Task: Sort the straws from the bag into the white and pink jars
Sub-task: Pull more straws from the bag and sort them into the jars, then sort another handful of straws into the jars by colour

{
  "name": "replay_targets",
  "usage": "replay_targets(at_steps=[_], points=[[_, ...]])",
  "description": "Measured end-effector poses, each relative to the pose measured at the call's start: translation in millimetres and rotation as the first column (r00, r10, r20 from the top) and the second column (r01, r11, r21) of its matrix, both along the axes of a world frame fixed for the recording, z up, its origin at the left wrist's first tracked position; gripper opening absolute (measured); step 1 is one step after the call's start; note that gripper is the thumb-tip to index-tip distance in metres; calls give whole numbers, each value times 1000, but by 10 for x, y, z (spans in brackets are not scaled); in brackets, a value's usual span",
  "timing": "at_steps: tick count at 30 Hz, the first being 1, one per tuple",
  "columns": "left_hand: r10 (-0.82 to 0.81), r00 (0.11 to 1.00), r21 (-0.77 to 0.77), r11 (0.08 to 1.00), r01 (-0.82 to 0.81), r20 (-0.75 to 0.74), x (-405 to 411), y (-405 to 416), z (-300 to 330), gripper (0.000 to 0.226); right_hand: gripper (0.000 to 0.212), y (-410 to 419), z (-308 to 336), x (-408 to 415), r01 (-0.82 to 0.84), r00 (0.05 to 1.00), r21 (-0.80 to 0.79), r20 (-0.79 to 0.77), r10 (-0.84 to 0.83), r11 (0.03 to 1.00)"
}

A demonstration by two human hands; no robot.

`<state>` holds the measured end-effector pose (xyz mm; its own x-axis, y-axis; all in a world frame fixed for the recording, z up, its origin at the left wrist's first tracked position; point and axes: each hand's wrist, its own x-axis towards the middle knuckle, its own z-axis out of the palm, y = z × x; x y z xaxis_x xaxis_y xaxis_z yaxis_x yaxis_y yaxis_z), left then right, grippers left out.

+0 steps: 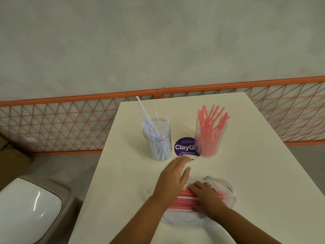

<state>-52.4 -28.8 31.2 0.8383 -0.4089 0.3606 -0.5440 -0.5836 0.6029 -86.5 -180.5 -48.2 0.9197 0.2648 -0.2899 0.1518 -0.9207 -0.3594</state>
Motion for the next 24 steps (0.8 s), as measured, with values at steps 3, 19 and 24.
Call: replay_targets(at_steps=[3, 19, 24], points=[[-8, 984, 124, 992, 31, -178, -151, 0, -315, 39, 53, -2, -38, 3, 8, 1000, 17, 17, -9, 1000], [181, 823, 91, 983, -157, -539, -296, 241, -675, 34, 32, -70, -20, -25, 36, 999, 5, -5, -36, 999], [157, 677, -101, 940, -325, -719, -284, 254, -602, 43, 25, -104, 37, -25, 71, 997, 68, -36, -68, 995]])
